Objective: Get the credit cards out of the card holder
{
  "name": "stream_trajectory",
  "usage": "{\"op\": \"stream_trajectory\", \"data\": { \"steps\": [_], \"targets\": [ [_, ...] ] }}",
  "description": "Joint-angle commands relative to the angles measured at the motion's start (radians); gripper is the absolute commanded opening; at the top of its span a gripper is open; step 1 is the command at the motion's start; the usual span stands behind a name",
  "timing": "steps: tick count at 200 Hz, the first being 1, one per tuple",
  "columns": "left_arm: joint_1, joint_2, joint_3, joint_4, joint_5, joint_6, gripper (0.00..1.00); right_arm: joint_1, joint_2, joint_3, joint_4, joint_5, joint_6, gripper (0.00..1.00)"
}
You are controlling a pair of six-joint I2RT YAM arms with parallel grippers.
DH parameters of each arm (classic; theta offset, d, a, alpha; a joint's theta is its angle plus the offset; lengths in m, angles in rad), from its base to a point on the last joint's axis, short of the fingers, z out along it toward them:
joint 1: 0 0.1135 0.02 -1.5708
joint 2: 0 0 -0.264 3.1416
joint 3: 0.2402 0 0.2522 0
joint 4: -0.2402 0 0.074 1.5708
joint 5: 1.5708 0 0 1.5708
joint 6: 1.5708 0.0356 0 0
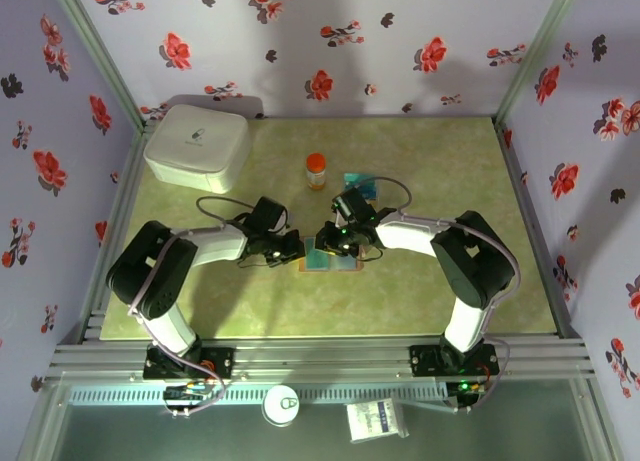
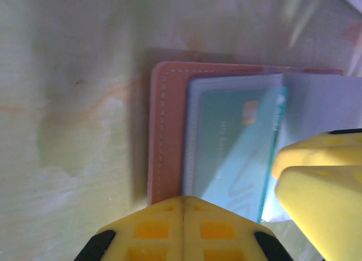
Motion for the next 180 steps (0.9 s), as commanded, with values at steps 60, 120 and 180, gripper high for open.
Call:
{"op": "stream_trajectory", "data": {
  "steps": [60,120,180],
  "targets": [
    [0.014,0.031,0.028,-0.077,-0.014,0.038,0.0,0.008,0.026,0.027,-0.086,0.061,-0.055,0.25],
    [0.018,0.027,0.022,-0.08,-0.013,0.036,0.0,0.008,0.012,0.031,-0.129,0.101,-0.082,0.25],
    [0.022,-0.044,0.052,-0.119,-0.019,0.034,0.0,0.008,-0.043,0.025,-0.127,0.088,-0.076,0.26]
  ]
}}
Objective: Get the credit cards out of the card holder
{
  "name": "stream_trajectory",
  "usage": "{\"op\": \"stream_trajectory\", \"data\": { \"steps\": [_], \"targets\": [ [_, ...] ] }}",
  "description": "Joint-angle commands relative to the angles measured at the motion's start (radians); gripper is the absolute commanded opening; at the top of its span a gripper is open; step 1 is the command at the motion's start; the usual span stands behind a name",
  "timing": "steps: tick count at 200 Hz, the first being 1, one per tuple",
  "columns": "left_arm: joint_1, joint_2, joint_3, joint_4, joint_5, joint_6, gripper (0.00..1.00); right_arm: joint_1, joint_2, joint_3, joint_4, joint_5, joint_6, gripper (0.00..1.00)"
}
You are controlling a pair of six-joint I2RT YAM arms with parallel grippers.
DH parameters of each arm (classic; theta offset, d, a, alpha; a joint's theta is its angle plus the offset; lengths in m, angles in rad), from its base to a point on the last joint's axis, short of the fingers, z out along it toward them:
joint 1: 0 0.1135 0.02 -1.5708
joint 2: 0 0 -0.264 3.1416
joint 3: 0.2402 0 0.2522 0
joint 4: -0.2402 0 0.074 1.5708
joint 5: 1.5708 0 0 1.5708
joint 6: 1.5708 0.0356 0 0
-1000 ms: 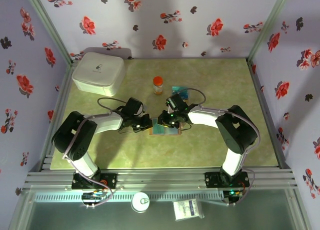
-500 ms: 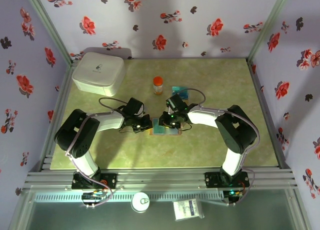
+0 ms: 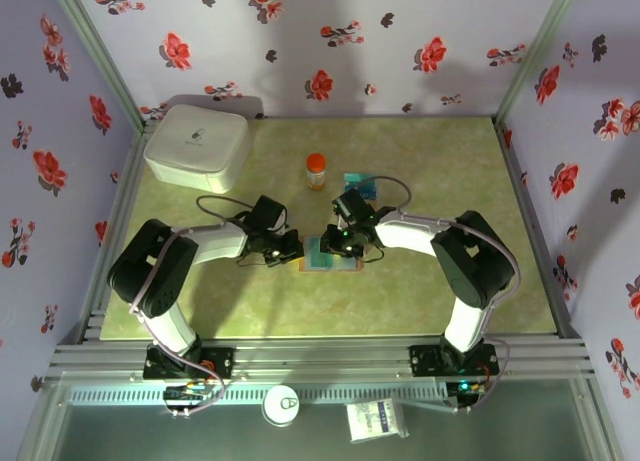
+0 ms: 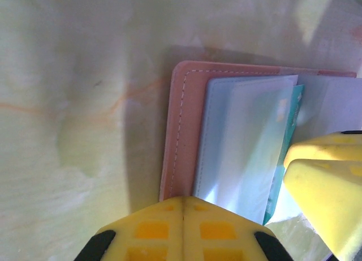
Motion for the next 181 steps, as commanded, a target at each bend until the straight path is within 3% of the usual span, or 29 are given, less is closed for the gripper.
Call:
{"op": "stream_trajectory", "data": {
  "steps": [1,143,181],
  "targets": [
    [0.01,-0.046,0.034,-0.071,-0.019,0.027,0.0,0.007,-0.043,0.012,-0.035,0.018,-0.015,0.26],
    [-0.036,0.075,0.152,-0.082,0.052,0.034,0.0,0.006,-0.044,0.005,-0.038,0.058,-0.012,0.27],
    [-0.041,0.084,0.153,-0.125,0.011,0.049,0.0,0.003,-0.023,0.014,-0.039,0.059,-0.015,0.29]
  ]
}}
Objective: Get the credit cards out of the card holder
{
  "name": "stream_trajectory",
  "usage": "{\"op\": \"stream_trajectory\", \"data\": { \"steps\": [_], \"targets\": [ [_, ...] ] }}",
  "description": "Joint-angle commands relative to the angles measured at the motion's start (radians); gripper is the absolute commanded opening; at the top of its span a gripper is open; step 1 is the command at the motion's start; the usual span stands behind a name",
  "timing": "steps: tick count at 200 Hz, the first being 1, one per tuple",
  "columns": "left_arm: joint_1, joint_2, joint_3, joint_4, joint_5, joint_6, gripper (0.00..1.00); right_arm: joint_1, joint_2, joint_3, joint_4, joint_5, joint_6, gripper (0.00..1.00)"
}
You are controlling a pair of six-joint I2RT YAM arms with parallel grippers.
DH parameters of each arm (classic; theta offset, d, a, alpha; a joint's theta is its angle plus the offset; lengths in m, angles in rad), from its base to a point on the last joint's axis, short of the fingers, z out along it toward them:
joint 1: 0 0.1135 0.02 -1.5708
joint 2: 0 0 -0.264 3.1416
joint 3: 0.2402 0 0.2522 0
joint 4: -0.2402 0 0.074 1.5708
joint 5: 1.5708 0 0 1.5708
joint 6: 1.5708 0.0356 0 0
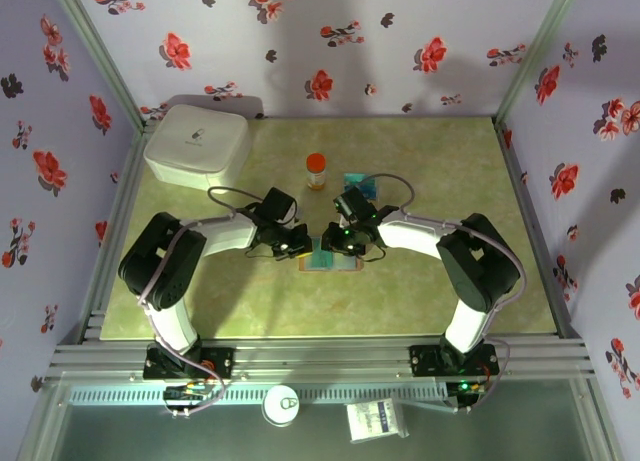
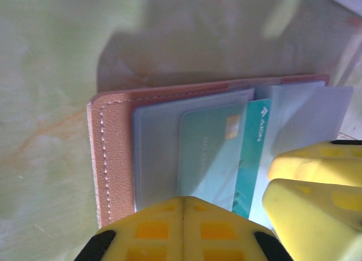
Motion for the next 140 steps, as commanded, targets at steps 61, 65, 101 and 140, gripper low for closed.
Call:
{"op": "stream_trajectory", "data": {
  "steps": [61,65,101,140],
  "targets": [
    [-0.007,-0.011,0.013,-0.071,-0.045,0.033,0.0,0.001,0.045,0.015,-0.008,0.003,-0.017,0.29],
    [-0.007,-0.014,0.013,-0.073,-0.046,0.032,0.0,0.001,0.046,0.015,-0.006,0.002,-0.017,0.29],
    [-0.008,-0.012,0.019,-0.089,-0.066,0.046,0.0,-0.002,0.046,-0.005,0.036,-0.023,0.0,0.28],
    [-0.008,0.008,0.021,-0.108,-0.074,0.057,0.0,-0.005,0.032,-0.02,0.098,-0.067,0.022,0.27]
  ]
}}
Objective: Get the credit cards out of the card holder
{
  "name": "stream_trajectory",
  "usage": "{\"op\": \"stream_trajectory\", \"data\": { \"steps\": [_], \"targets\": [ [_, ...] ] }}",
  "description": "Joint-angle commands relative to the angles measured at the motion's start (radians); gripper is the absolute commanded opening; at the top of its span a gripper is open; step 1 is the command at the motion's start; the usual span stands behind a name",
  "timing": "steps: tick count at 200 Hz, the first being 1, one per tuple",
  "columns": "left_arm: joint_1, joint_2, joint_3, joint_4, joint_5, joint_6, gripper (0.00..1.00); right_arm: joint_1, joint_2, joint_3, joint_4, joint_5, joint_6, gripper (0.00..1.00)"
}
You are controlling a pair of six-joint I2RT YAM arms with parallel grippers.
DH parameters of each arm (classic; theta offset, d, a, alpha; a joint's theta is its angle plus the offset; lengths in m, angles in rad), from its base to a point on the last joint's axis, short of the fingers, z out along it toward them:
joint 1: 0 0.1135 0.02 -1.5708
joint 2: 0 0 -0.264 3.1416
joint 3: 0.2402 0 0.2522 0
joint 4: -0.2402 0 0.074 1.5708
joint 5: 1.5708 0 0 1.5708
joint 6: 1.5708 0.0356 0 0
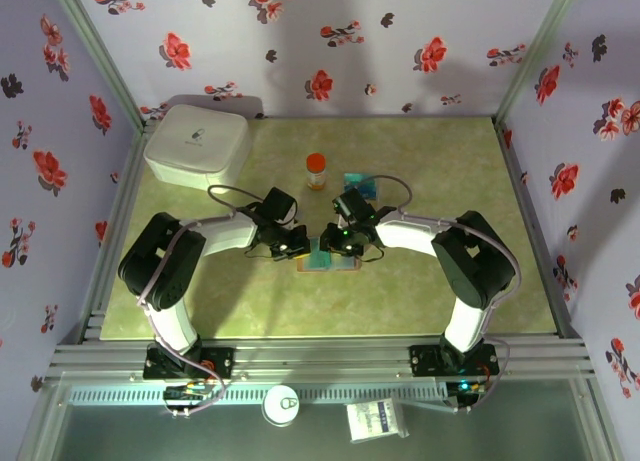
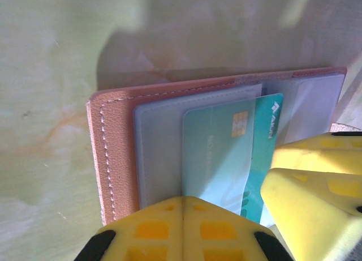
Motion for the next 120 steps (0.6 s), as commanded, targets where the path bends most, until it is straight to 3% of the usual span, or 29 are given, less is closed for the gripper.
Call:
{"op": "stream_trajectory", "data": {
  "steps": [1,57,120],
  "targets": [
    [-0.006,0.012,0.01,-0.059,-0.038,0.033,0.0,-0.004,0.001,-0.019,0.054,-0.039,0.018,0.27],
    [-0.006,0.004,-0.002,-0.061,-0.045,0.03,0.0,-0.008,-0.017,-0.052,0.104,-0.072,0.042,0.23],
    [-0.006,0.0,-0.005,-0.065,-0.046,0.029,0.0,-0.021,-0.05,-0.094,0.136,-0.068,0.054,0.12]
  ]
}}
